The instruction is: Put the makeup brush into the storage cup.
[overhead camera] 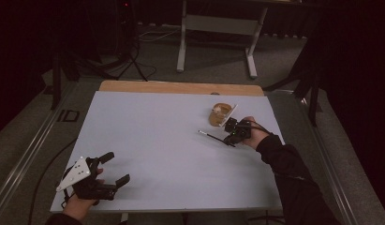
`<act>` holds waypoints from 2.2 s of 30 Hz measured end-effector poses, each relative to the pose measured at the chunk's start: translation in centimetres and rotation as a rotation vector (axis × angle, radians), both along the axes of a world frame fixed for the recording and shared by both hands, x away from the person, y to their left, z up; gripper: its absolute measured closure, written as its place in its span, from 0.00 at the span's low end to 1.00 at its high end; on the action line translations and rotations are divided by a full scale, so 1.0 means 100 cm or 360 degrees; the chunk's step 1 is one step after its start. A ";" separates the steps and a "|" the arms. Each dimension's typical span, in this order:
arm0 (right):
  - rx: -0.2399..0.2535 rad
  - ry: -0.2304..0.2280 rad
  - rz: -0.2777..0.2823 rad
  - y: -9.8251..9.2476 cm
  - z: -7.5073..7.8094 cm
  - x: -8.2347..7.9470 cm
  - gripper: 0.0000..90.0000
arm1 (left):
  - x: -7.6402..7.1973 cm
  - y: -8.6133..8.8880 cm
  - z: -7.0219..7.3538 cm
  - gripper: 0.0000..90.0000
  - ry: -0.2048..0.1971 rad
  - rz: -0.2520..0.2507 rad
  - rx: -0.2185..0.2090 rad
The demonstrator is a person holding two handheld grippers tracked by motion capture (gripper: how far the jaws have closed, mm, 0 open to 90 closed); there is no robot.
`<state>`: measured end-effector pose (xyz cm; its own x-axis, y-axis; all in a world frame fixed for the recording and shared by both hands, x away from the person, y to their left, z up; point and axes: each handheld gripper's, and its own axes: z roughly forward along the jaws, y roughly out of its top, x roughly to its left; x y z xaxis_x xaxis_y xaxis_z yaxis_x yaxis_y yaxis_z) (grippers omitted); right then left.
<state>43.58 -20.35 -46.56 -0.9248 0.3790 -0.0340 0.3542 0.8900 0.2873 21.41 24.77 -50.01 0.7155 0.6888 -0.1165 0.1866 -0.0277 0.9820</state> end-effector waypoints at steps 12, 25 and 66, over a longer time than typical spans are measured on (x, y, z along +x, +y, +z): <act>0.0022 0.0024 0.0017 -0.001 0.003 -0.022 0.95 | 0.004 -0.009 0.003 0.02 0.0026 -0.0024 0.0021; 0.0064 0.0060 0.0064 0.004 0.009 -0.035 0.95 | 0.012 -0.036 0.013 0.02 0.0093 -0.0136 0.0088; 0.0154 0.0120 0.0200 0.021 0.016 -0.062 0.95 | 0.064 -0.123 0.025 0.06 0.0109 -0.0516 0.0308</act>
